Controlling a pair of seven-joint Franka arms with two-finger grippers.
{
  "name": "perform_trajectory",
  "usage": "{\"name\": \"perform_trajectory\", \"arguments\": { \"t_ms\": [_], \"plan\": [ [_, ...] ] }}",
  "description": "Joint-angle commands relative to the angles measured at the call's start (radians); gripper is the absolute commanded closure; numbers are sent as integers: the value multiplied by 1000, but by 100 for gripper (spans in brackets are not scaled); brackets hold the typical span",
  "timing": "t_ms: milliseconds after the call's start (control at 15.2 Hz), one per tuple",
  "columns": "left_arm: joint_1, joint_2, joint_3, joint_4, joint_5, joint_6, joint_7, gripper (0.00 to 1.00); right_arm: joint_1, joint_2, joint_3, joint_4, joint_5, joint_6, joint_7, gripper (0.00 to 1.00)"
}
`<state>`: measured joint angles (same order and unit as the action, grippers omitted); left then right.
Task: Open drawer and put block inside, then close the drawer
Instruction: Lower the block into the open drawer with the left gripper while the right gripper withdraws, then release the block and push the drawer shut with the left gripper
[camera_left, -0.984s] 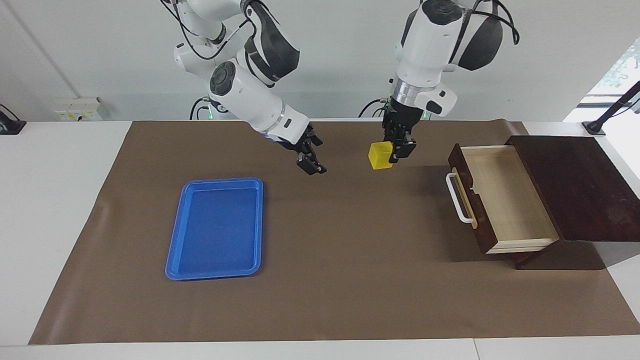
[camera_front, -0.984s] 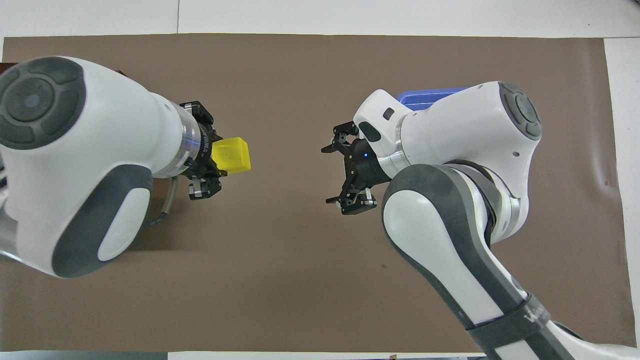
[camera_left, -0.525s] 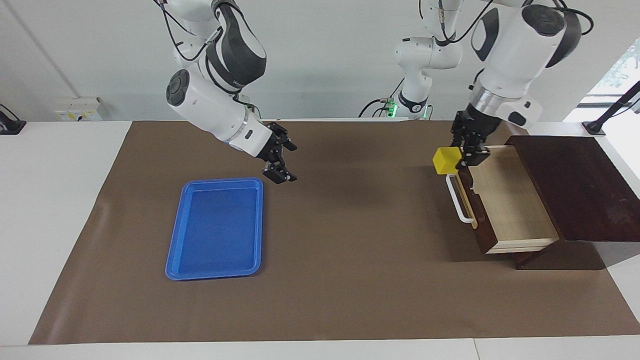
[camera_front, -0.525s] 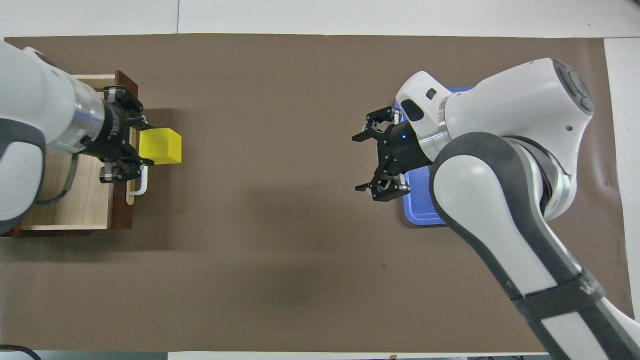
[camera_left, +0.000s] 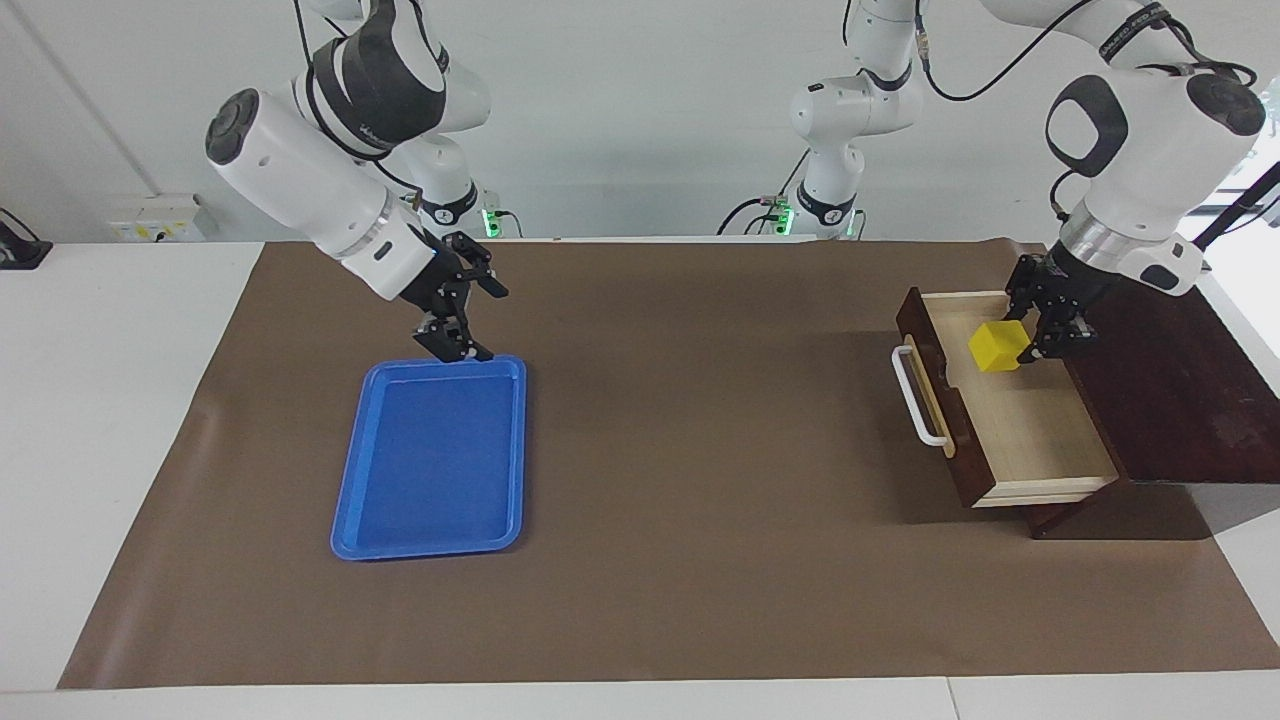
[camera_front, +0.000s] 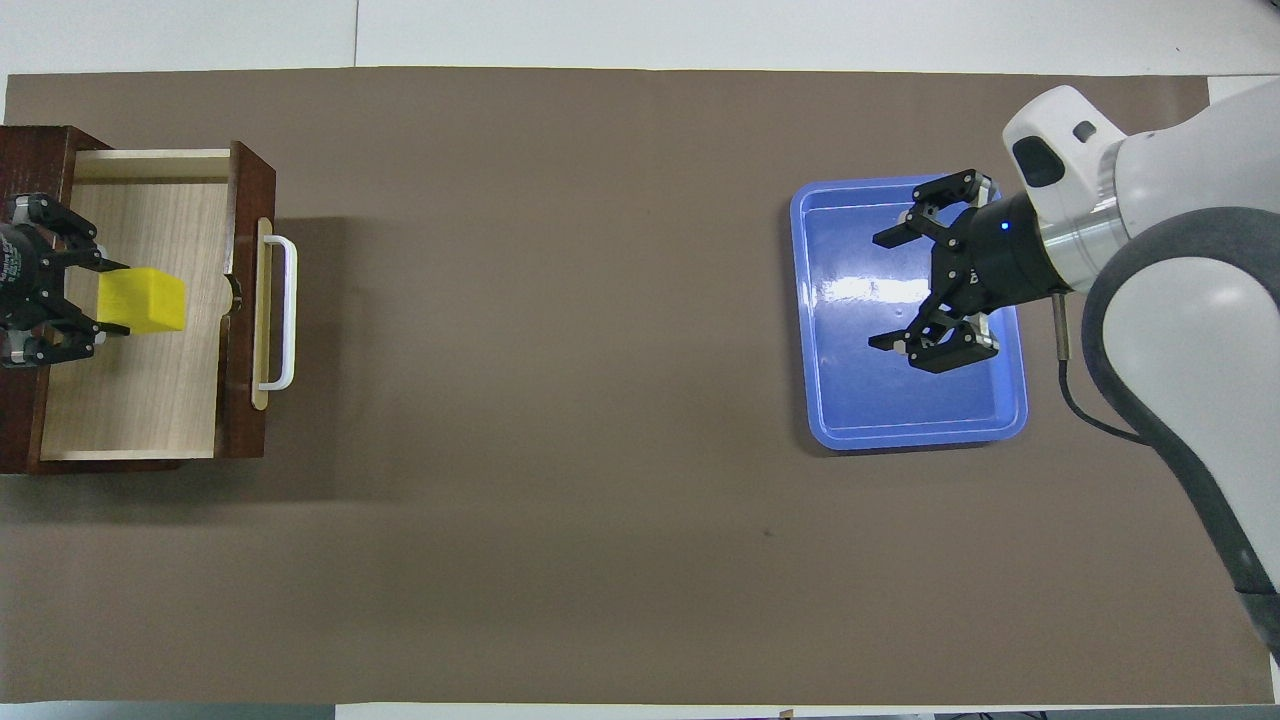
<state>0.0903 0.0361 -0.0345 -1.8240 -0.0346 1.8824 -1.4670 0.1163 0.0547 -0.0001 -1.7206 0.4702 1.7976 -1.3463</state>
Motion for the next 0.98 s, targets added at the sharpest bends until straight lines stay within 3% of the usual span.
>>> {"name": "perform_trajectory", "arguments": {
  "t_ms": [0, 328, 393, 525, 590, 656, 787, 918],
  "plan": [
    [28, -67, -10, -144, -2, 57, 27, 100, -27, -52, 11, -4, -85, -30, 87, 0],
    [74, -110, -11, -255, -1, 165, 83, 100, -82, -68, 9, 32, -154, -101, 244, 0],
    [69, -107, -11, -256, -1, 178, 85, 85, -92, -69, 9, 42, -166, -127, 316, 0],
    [57, -105, -15, -258, -1, 187, 79, 71, -101, -69, 9, 65, -195, -178, 456, 0],
    [42, -104, -13, -258, -1, 187, 86, 48, -102, -69, 9, 82, -220, -202, 522, 0],
    [39, -104, -13, -256, -1, 184, 86, 0, -110, -67, 9, 94, -238, -227, 577, 0],
    [40, -96, -11, -218, 1, 175, 83, 0, -125, -69, 9, 111, -266, -260, 671, 0],
    [39, -82, -13, -111, 2, 86, 79, 0, -138, -67, 9, 127, -310, -285, 757, 0]
  ]
}}
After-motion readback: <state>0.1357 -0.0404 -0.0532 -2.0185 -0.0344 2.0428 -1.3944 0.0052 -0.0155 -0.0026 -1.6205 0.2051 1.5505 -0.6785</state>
